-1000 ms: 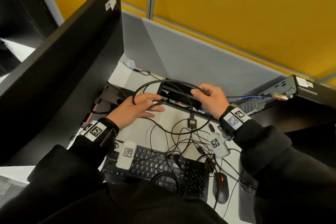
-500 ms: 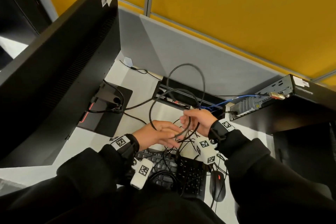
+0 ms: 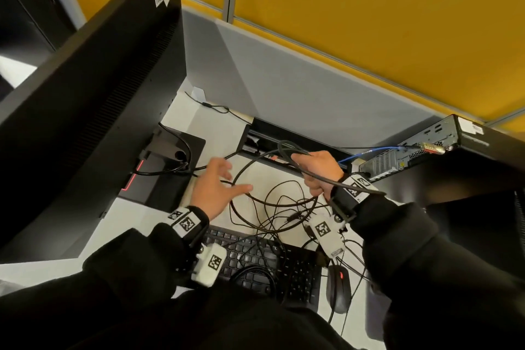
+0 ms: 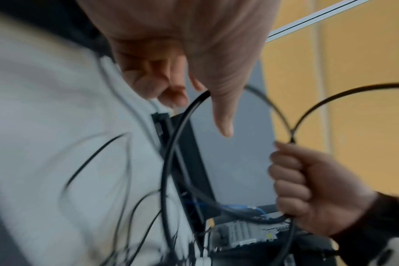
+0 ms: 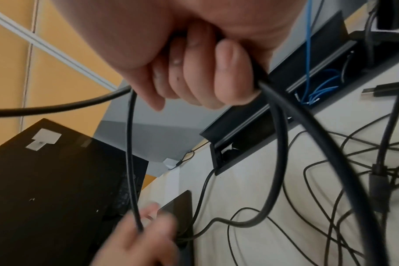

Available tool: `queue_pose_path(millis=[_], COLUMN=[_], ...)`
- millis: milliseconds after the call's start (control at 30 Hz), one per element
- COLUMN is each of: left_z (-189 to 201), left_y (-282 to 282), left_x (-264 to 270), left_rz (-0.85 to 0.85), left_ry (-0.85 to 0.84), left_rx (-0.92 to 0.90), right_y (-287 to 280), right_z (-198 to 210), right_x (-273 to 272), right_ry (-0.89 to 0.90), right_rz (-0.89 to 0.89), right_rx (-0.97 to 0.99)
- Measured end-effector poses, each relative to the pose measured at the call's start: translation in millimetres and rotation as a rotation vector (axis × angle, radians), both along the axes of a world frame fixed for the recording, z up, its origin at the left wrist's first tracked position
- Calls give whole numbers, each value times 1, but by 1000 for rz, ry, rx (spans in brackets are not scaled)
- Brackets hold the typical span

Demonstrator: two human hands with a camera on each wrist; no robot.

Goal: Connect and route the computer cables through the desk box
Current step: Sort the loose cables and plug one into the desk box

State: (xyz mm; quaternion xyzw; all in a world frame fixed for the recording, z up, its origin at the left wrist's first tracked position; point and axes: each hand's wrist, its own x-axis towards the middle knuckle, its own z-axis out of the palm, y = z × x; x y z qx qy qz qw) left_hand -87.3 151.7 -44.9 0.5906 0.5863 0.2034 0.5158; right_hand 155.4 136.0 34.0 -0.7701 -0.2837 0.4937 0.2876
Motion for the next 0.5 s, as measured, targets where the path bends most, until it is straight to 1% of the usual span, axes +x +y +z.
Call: queue_pose_path(millis=[67,100,133,167,233,267,300,333,367,433,500], left_z=[29,45,61,76,96,102,105,105,105,101,98], left_y=[16,23,29,32,35,35,36,40,46,67,89], left_x=[-2,-2,0,5,19,26,33,36,38,37,27], left_rz=[-9,-43,-113,-210,-462,-578,-652,-661,-591,-299,11], left_ry=[-22,-10,7,22,69,127,187,195,119,-209,-459], left_rx=[237,349,451,538,685,755,795,761,659,339,94], right_y=[2,3,4,5,8,10,11,10,8,0,-7], right_z=[-2,-5,-6,-7,-7,-7,-7,-4,-5,-8,-6], right_x=[-1,-2,-5,-8,-18,-22,-26,-27,-26,-17,-7], right_ry=[-118,-188,-246,-281,-287,-261,-247,-239,-209,-34,117], right_rz=[44,94,161,229,360,406,431,421,375,290,244], right_rx=[-29,-29,-18,0,11,9,0,-26,-54,-65,-39])
